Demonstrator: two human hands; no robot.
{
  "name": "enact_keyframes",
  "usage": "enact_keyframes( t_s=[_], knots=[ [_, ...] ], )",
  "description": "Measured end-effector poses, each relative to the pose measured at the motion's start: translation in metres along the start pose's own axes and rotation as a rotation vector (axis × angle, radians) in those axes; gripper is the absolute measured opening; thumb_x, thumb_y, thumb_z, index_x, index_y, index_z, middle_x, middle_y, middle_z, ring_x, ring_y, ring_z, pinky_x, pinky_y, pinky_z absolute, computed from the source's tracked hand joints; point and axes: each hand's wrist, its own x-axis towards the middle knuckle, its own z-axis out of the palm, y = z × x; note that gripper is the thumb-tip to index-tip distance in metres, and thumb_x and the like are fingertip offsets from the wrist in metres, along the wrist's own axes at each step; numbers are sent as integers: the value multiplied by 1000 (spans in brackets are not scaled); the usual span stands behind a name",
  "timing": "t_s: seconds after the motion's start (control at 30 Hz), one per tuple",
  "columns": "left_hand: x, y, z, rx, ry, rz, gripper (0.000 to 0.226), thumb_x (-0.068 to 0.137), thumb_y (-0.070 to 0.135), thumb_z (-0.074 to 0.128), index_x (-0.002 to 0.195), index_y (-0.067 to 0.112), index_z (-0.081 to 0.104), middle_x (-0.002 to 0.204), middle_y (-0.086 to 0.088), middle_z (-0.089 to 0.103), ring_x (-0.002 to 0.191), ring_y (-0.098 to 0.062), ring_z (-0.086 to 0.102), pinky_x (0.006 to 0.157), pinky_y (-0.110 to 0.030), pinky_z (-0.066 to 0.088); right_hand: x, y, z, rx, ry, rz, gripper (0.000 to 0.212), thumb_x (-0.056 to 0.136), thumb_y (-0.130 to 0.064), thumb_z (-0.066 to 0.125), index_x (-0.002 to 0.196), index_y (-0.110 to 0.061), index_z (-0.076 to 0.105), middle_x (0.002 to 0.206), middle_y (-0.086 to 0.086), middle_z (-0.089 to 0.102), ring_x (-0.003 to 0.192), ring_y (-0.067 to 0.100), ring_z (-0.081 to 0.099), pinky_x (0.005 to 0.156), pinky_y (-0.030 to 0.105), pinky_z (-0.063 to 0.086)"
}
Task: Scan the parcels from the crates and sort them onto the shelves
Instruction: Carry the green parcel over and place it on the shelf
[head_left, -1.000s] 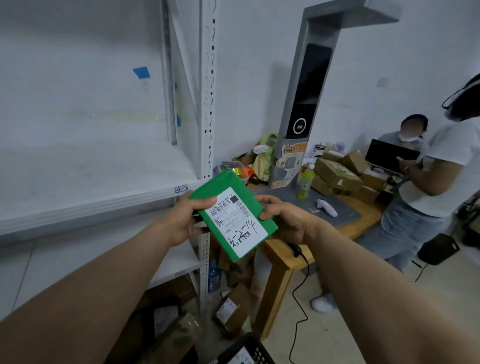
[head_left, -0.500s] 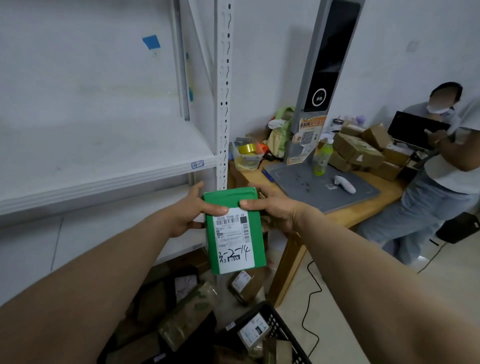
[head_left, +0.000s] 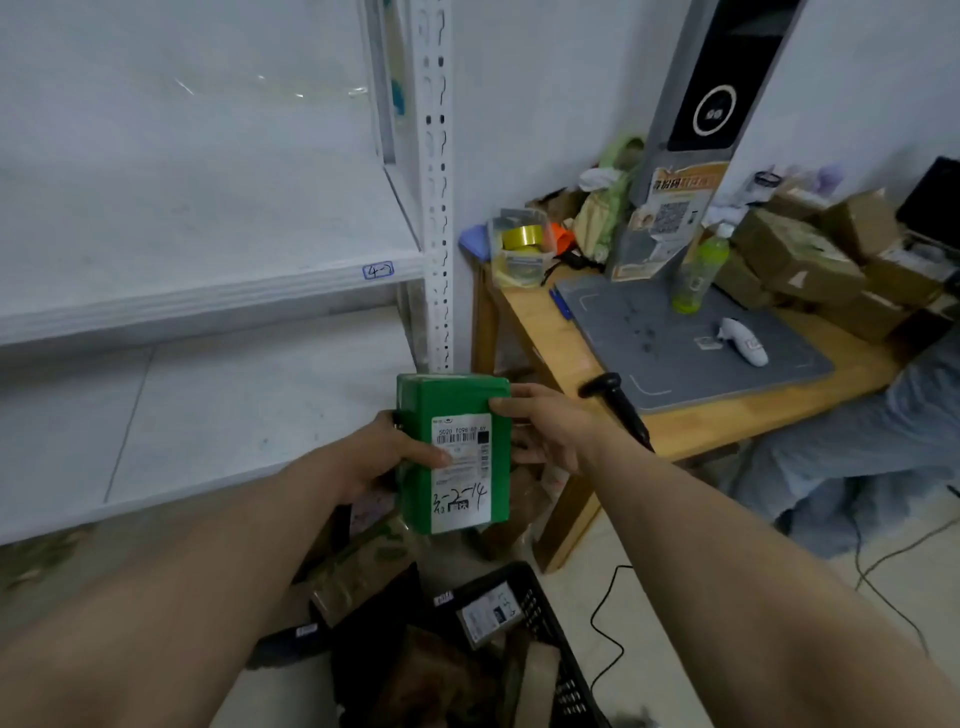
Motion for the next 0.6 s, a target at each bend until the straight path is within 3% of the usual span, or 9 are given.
enact_keyframes(
  t_s=[0.07, 0.1, 0.13, 0.2, 0.27, 0.33, 0.4, 0.5, 0.6],
  knots=[
    [28, -6, 14, -44, 92, -29, 48, 74, -1, 82, 114, 16, 60, 101, -1, 75, 102, -24, 67, 76, -37, 54, 16, 12, -22, -34, 120, 11, 45, 91, -20, 72, 133, -17, 56, 96, 5, 71, 76, 15, 64, 69, 33, 53],
    [42, -11, 20, -59, 123, -48, 65, 66, 5, 89, 123, 14, 58, 110, -3, 73, 110, -28, 65, 85, -44, 55, 25, 18, -34, -86, 199, 11, 43, 91, -20, 72, 132, -15, 57, 97, 5, 70, 76, 17, 64, 67, 34, 54],
    [56, -14, 26, -70, 153, -65, 78, 58, 11, 94, 127, 15, 56, 116, -4, 72, 115, -30, 64, 95, -50, 54, 33, 23, -47, -170, 286, 11, 40, 91, -23, 73, 129, -16, 60, 101, 5, 69, 83, 19, 65, 72, 36, 57],
    [81, -23, 39, -89, 206, -73, 82, 56, 14, 96, 125, 17, 52, 120, -2, 70, 117, -28, 62, 103, -56, 49, 47, 30, -75, -327, 424, 6, 34, 92, -28, 71, 124, -18, 63, 103, 2, 66, 91, 20, 63, 79, 38, 56],
    [101, -30, 54, -114, 246, -83, 86, 57, 13, 96, 128, 17, 47, 122, -2, 68, 116, -27, 62, 104, -56, 49, 60, 36, -102, -448, 491, -13, 34, 94, -27, 67, 126, -19, 61, 102, 0, 64, 86, 17, 58, 73, 33, 50],
    [115, -36, 67, -112, 256, -89, 95, 53, 16, 98, 134, 15, 46, 123, -1, 68, 115, -25, 63, 102, -52, 52, 74, 42, -125, -560, 562, -32, 40, 93, -27, 65, 131, -21, 57, 114, 5, 65, 88, 20, 58, 74, 32, 49],
    [131, -45, 74, -105, 255, -89, 107, 44, 25, 100, 137, 17, 47, 122, 2, 69, 112, -21, 65, 98, -47, 54, 91, 50, -143, -620, 628, -40, 43, 93, -29, 62, 135, -20, 53, 127, 10, 60, 101, 27, 61, 86, 41, 55],
    [148, -57, 82, -98, 276, -102, 122, 32, 36, 101, 140, 21, 45, 121, 5, 70, 111, -19, 66, 98, -46, 55, 113, 61, -162, -696, 640, 4, 54, 95, -27, 60, 145, -16, 43, 140, 14, 47, 122, 35, 54, 104, 47, 48],
    [155, -62, 89, -146, 306, -132, 106, 54, 18, 99, 142, 19, 40, 125, 1, 68, 112, -21, 64, 93, -42, 55, 133, 71, -177, -748, 618, 63, 62, 93, -26, 61, 148, -15, 35, 144, 15, 44, 131, 36, 47, 110, 50, 42]
  ],
)
